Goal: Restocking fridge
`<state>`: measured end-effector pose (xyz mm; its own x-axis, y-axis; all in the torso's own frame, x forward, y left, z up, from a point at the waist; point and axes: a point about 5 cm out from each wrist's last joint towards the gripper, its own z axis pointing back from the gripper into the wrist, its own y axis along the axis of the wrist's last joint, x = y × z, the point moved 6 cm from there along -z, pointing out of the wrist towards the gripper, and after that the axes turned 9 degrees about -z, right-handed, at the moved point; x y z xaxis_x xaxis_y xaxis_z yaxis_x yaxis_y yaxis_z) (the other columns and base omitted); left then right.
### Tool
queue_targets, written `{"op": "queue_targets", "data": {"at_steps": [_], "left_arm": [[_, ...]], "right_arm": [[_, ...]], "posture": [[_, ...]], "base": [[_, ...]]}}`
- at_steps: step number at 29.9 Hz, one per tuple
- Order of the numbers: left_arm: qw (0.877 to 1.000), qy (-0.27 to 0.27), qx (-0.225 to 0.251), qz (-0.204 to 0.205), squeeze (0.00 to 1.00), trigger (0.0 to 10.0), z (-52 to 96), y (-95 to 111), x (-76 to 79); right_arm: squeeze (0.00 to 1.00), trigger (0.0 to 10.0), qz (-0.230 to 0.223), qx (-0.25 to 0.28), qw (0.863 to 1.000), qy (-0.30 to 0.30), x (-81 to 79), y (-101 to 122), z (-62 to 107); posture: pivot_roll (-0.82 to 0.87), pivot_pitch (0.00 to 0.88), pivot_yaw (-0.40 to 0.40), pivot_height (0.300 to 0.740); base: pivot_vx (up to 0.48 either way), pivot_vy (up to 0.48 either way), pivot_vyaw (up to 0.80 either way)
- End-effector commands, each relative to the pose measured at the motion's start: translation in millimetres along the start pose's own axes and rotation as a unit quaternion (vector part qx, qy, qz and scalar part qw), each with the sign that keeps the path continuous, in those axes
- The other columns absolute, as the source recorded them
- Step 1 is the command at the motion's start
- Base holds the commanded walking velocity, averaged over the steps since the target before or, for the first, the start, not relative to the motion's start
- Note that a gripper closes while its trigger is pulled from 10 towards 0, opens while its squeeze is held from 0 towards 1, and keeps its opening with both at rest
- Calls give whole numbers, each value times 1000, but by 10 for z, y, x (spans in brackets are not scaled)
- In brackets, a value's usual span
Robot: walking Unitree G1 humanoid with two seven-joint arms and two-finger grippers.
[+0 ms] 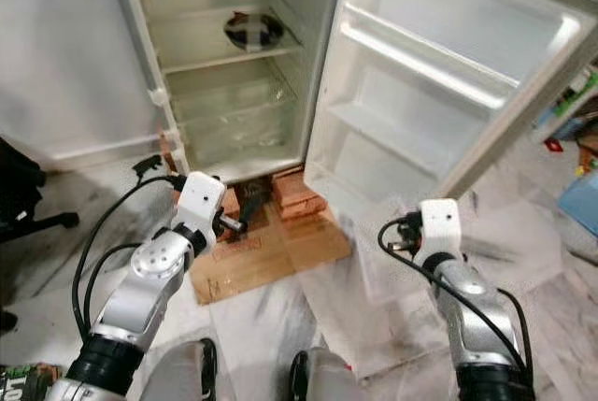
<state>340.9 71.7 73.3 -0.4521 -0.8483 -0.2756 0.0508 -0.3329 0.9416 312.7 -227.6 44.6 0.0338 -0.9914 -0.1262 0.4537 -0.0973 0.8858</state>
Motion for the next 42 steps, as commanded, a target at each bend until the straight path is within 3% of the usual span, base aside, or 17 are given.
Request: {"op": "queue_targets", "data": {"at_steps": [1, 6, 14, 15, 19, 23, 34, 42], "left_arm": [[1000, 10, -8, -5, 0, 10000, 59, -51, -46], [999, 35, -11, -9, 0, 10000, 146, -79, -193], [996, 92, -17, -4, 0, 10000, 399, -103, -458], [995, 100, -17, 2, 0, 10000, 432, -123, -485], [988, 145, -37, 22, 0, 10000, 557, -298, -610], [985, 163, -44, 32, 0, 10000, 599, -334, -680], [981, 181, -55, 33, 0, 10000, 634, -411, -758], [973, 217, -62, 39, 0, 10000, 696, -446, -814]], "right_arm": [[0, 10000, -20, 21, 999, 16, -95, 63, 15], [0, 10000, -60, 58, 996, 29, -176, 207, -13], [0, 10000, -99, 104, 987, 66, -489, 427, -122], [0, 10000, -108, 106, 986, 71, -537, 441, -135], [0, 10000, -131, 111, 978, 121, -985, 514, -255], [0, 10000, -142, 120, 973, 138, -1123, 612, -306], [0, 10000, -134, 127, 970, 158, -1244, 657, -357], [0, 10000, -135, 120, 971, 159, -1238, 613, -371]], "posture": [[31, 140, -78, 740], [71, 151, -57, 740], [101, 160, -43, 740], [106, 161, -50, 740], [113, 138, -86, 740], [123, 138, -101, 740], [116, 146, -103, 740], [109, 145, -105, 740]], "base": [[0, 0, 0], [0, 0, 0], [0, 0, 0], [0, 0, 0], [0, -70, 0], [0, -384, 0], [0, -425, 333], [0, 0, 590]]}}
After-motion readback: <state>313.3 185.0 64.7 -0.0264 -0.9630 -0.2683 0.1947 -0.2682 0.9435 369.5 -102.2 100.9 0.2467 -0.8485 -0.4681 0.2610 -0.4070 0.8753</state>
